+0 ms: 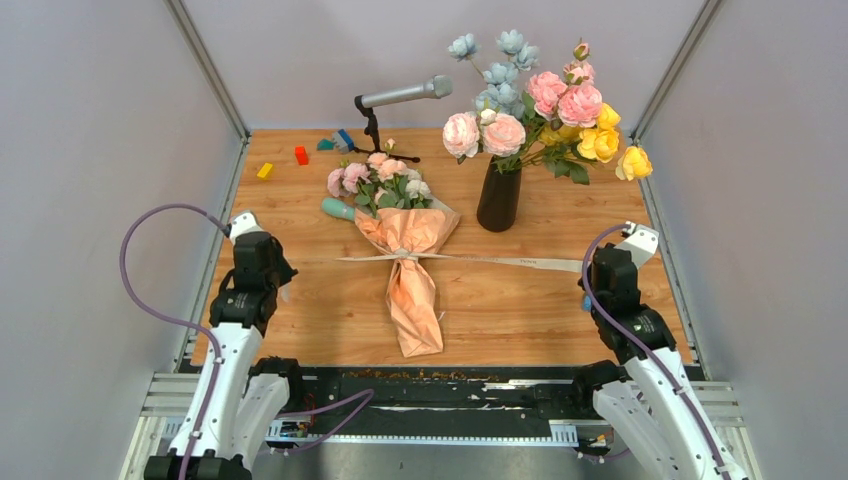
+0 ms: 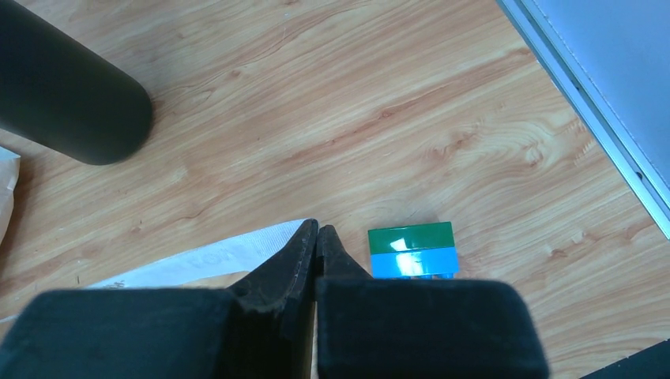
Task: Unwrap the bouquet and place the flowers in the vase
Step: Untie the ribbon from the wrapping paper.
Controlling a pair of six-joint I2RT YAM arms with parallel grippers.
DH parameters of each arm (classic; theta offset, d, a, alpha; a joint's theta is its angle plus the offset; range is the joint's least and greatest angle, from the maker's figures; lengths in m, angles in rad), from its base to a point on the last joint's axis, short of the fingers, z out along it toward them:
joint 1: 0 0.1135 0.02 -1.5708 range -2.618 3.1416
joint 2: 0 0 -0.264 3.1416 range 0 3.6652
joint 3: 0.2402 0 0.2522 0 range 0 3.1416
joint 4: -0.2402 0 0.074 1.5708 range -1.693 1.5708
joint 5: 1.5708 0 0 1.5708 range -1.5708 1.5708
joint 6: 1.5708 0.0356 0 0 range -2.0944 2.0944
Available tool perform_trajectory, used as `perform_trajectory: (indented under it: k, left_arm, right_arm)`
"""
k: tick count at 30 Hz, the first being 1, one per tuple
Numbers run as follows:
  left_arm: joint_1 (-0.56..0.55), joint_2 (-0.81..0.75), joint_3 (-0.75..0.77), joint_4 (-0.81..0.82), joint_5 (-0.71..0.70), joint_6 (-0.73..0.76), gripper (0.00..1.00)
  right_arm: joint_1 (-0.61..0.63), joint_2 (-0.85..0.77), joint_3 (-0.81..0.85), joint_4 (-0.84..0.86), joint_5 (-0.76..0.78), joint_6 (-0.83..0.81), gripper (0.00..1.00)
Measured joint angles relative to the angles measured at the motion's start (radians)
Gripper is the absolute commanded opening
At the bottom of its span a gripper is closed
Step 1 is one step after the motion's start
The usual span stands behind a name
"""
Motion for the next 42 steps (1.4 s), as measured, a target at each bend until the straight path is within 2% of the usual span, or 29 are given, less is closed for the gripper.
perform_trajectory:
  k: [23, 42]
  left_arm:
    - [0.001, -0.042, 0.127, -0.074, -0.051, 0.078, 0.0]
    - [0.001, -0.07, 0.231, -0.137, -0.189, 0.21, 0.0]
  right_arm:
    - [0.0, -0.027, 0.101, -0.059, 0.078, -0.008, 0.0]
    - [-0.001, -0.041, 0.179, -0.063, 0.153, -0.048, 0.02]
